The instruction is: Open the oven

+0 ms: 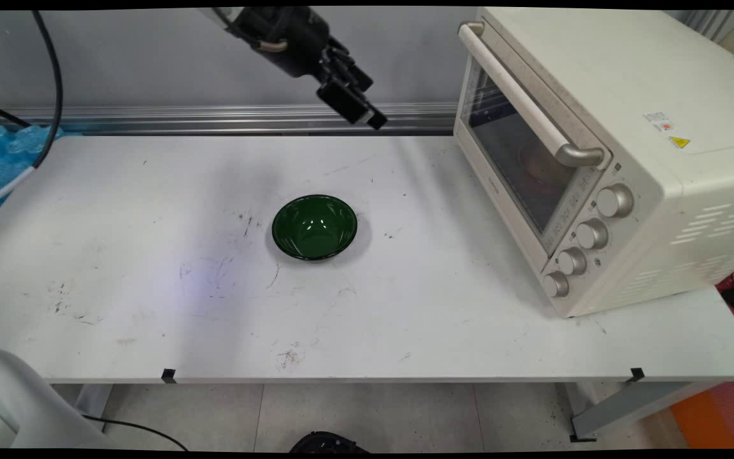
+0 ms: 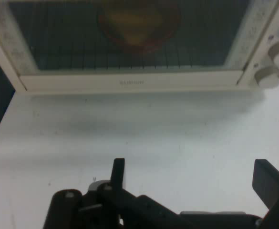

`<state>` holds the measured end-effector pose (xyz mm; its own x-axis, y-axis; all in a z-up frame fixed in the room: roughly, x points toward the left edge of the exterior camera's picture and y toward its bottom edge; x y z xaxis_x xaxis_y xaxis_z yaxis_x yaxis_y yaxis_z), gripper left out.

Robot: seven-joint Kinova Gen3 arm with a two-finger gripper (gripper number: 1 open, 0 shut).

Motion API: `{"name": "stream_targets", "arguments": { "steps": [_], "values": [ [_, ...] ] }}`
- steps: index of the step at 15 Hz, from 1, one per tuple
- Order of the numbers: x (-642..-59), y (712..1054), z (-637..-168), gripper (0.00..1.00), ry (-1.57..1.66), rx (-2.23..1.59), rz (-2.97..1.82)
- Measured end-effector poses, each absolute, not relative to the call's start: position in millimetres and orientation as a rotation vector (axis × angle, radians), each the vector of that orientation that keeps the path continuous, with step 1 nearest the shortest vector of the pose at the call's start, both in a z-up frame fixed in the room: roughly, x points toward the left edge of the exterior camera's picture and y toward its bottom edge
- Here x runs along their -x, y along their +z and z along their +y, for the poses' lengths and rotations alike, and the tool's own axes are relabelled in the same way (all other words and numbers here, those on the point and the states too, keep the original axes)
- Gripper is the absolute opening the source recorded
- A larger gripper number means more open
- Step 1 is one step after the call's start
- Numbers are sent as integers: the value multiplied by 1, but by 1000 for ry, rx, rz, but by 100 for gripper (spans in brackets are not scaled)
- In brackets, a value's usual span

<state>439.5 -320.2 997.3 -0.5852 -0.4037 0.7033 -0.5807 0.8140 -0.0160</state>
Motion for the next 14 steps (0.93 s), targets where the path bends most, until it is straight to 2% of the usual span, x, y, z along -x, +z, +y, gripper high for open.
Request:
{"name": "stream_targets", "arguments": {
  "steps": [14],
  "values": [
    [-355, 1029, -346, 100, 363, -737, -2259]
  ]
}}
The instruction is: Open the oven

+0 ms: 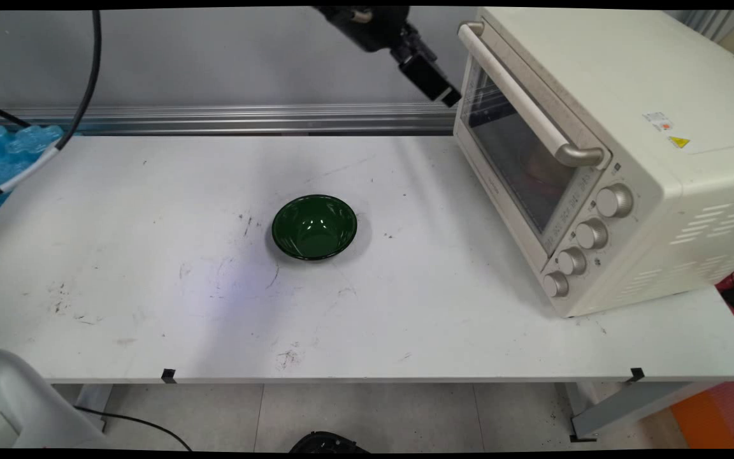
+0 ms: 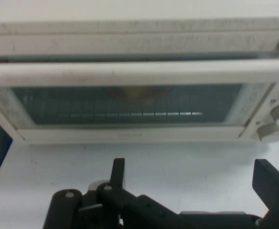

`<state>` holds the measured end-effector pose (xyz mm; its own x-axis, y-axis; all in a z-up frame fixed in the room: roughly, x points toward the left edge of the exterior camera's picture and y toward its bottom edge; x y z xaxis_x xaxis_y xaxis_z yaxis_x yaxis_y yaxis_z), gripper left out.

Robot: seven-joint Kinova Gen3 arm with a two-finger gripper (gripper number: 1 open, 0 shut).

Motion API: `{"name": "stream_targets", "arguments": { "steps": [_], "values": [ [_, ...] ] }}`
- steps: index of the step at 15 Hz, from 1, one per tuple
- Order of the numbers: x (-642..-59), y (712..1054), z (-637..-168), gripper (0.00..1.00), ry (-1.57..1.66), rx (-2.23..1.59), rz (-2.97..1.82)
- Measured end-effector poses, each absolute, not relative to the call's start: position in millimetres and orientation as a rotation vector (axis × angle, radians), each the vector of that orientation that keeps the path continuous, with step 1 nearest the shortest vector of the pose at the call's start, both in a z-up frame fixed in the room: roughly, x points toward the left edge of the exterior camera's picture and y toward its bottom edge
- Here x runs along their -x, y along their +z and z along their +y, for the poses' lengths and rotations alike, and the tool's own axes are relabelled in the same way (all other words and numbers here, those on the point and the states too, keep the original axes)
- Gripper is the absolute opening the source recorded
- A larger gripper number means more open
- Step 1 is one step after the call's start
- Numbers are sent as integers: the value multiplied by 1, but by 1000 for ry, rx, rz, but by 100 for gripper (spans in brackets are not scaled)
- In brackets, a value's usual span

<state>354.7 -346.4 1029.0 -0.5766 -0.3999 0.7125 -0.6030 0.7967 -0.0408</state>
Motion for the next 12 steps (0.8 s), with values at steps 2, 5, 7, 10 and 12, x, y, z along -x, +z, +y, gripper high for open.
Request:
{"name": "stream_targets", "arguments": {
  "steps": [2, 5, 7, 10, 12],
  "values": [
    [-345, 1034, -352, 100, 368, -728, -2256],
    [-333, 1041, -362, 100, 382, -720, -2250],
    [-327, 1045, -371, 100, 396, -715, -2246],
    [-317, 1049, -385, 100, 412, -705, -2243],
    [-310, 1050, -394, 100, 421, -697, -2248]
  ]
}}
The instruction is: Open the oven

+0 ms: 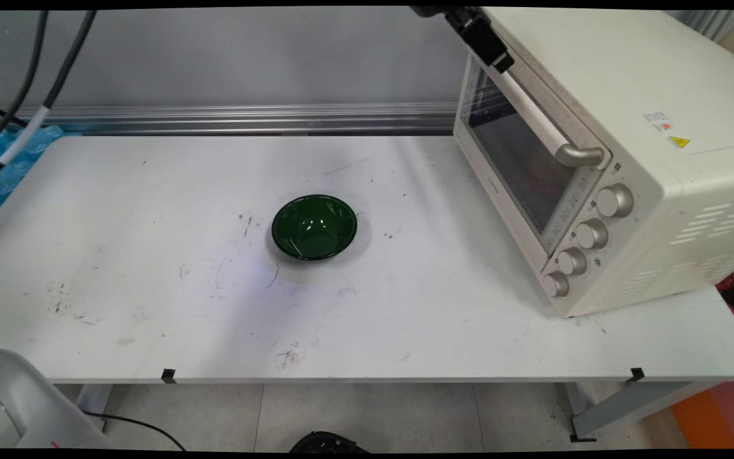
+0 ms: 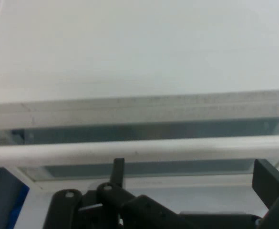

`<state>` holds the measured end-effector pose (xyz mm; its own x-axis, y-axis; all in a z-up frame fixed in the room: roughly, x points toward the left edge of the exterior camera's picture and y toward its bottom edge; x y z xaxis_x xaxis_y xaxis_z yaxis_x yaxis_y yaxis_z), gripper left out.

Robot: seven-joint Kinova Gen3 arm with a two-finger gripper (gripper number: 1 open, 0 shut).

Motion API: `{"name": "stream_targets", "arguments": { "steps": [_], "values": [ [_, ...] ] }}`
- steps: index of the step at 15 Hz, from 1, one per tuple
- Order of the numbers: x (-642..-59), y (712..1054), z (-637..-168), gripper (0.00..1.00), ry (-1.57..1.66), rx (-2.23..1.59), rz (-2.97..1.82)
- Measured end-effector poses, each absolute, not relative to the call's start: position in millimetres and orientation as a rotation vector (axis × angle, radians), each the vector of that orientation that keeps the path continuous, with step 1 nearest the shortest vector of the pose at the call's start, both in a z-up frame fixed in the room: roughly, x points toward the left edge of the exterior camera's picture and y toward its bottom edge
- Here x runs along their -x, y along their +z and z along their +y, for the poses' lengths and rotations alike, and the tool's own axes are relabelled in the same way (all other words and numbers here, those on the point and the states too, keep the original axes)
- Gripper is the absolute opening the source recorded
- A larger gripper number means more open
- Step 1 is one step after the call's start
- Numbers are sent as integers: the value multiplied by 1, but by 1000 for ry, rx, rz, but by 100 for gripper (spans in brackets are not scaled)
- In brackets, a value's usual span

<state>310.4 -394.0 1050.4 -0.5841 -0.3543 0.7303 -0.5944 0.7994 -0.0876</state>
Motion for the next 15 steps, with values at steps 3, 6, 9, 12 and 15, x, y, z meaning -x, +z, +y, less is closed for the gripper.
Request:
{"name": "stream_targets", "arguments": {
  "steps": [3, 6, 9, 12, 15],
  "values": [
    [-302, 1048, -405, 100, 425, -704, -2254],
    [-294, 1044, -416, 100, 425, -716, -2256],
    [-287, 1040, -425, 0, 422, -723, -2257],
    [-281, 1035, -433, 0, 419, -728, -2262],
    [-275, 1031, -440, 0, 413, -732, -2264]
  ]
}}
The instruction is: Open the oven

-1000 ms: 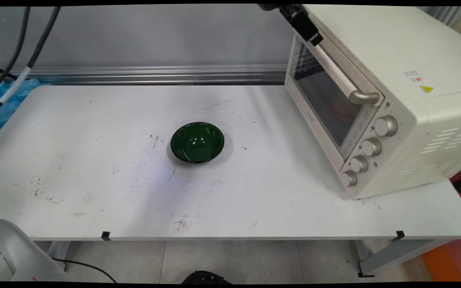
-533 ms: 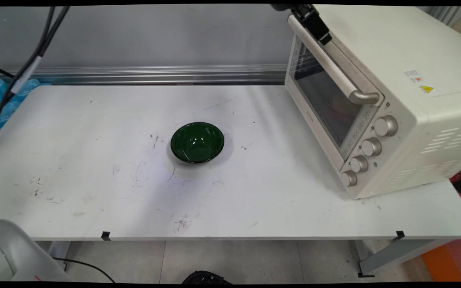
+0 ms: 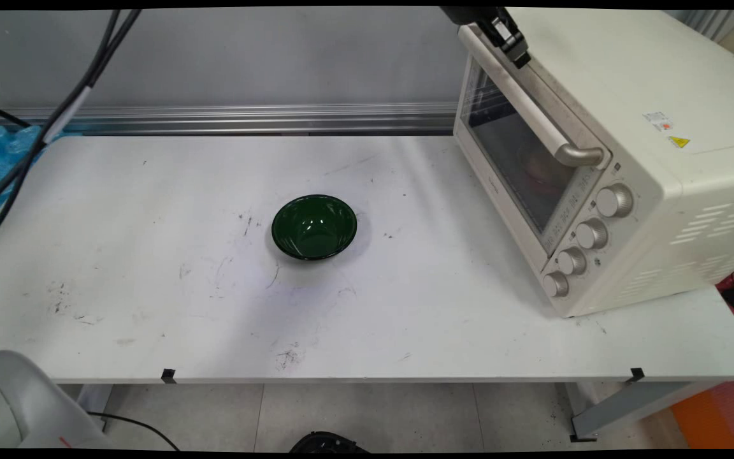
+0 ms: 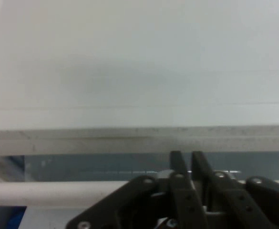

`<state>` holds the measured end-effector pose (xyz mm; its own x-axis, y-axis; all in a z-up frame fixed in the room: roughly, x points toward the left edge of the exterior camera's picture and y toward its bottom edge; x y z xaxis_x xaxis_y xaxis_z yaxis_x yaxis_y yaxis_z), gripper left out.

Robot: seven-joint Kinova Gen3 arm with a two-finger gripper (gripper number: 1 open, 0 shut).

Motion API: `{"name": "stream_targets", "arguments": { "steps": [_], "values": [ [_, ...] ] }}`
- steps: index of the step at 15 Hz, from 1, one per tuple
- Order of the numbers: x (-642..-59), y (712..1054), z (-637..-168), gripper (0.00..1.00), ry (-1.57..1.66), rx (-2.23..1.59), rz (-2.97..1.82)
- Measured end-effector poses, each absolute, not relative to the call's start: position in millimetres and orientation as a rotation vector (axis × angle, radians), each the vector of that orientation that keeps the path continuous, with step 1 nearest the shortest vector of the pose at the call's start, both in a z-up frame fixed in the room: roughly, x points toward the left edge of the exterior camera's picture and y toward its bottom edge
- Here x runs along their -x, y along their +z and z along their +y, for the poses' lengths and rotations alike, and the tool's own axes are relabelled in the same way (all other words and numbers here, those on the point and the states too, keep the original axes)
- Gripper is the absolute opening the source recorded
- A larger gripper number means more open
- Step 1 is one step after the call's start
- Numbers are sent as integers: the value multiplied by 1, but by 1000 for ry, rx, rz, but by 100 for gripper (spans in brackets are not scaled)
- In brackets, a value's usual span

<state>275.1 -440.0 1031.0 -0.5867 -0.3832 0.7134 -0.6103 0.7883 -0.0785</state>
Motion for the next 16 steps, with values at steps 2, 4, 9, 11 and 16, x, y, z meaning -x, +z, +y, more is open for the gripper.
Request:
{"name": "stream_targets", "arguments": {
  "steps": [2, 4, 9, 11, 16],
  "values": [
    [-272, 1029, -443, 0, 406, -735, -2265],
    [-269, 1027, -446, 0, 401, -739, -2265],
    [-260, 1018, -454, 0, 385, -762, -2267],
    [-257, 1014, -457, 0, 383, -767, -2273],
    [-252, 1003, -464, 0, 384, -770, -2292]
  ]
}}
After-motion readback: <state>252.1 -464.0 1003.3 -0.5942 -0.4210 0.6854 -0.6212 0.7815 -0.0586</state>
